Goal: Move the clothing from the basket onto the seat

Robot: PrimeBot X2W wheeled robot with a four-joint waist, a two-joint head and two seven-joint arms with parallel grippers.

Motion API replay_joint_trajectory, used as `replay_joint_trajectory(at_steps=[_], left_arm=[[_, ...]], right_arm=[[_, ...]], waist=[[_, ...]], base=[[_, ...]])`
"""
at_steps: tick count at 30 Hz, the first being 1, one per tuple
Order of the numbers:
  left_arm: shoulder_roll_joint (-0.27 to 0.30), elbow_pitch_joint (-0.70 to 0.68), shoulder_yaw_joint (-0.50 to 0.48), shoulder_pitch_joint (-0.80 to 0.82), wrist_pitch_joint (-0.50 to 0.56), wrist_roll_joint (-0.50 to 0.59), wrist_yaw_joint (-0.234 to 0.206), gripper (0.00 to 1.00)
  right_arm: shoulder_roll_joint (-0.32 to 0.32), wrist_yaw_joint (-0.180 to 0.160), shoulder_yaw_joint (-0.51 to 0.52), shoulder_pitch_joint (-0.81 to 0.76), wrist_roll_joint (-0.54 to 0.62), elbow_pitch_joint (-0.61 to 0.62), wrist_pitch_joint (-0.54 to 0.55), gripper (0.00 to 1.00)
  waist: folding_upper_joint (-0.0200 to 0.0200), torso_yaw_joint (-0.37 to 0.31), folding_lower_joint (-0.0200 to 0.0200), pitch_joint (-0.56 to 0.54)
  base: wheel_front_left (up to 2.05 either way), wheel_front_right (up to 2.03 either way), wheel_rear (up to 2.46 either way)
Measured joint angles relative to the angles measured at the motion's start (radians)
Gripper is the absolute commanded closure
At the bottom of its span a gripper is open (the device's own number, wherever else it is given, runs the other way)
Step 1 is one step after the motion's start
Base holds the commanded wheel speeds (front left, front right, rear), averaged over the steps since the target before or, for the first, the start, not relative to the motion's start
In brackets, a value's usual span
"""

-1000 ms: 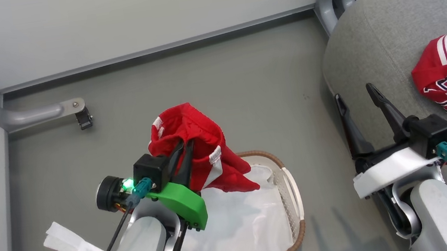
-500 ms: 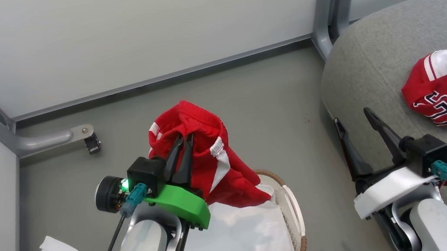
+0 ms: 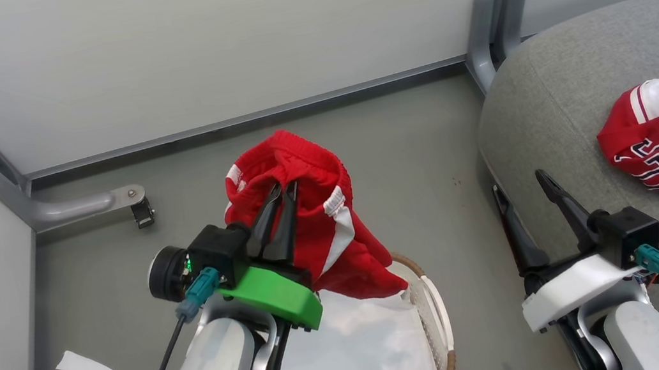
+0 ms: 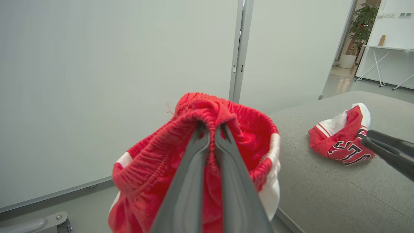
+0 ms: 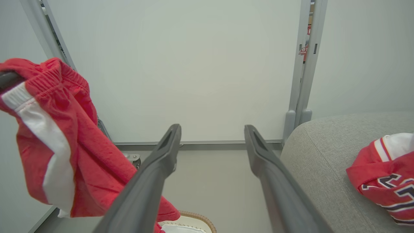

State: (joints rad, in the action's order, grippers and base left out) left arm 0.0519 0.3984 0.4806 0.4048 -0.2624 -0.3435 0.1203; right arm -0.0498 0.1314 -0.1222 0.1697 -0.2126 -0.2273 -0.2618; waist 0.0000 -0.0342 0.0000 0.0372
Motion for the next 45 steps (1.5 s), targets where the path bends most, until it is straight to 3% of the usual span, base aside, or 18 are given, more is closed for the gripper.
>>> replay_joint_trajectory(at_steps=[7,23,36,45], left_arm=[[0.0,-0.031,0.009,0.003,0.0,0.0,0.002,1.0],[-0.002,-0.055,0.074,0.021,0.0,-0.025,-0.006,1.0],[-0.001,-0.044,0.154,0.034,0.0,-0.08,-0.015,1.0],[-0.001,-0.04,0.215,0.043,0.0,-0.116,-0.025,1.0]], right_arm=[[0.0,0.0,-0.022,0.0,0.005,-0.003,0.0,0.0],[-0.071,0.0,-0.355,0.154,0.005,-0.161,0.0,0.0],[-0.101,0.0,-0.528,0.303,0.028,-0.283,0.0,0.0],[-0.095,0.0,-0.594,0.396,0.029,-0.364,0.0,0.0]], waist=[[0.0,0.006,0.0,0.003],[0.0,0.046,0.0,0.021],[0.0,0.092,0.0,0.022],[0.0,0.111,0.0001,0.016]], base=[[0.0,0.0,0.0],[0.0,0.0,0.0],[0.0,0.0,0.0],[0.0,0.0,0.0]])
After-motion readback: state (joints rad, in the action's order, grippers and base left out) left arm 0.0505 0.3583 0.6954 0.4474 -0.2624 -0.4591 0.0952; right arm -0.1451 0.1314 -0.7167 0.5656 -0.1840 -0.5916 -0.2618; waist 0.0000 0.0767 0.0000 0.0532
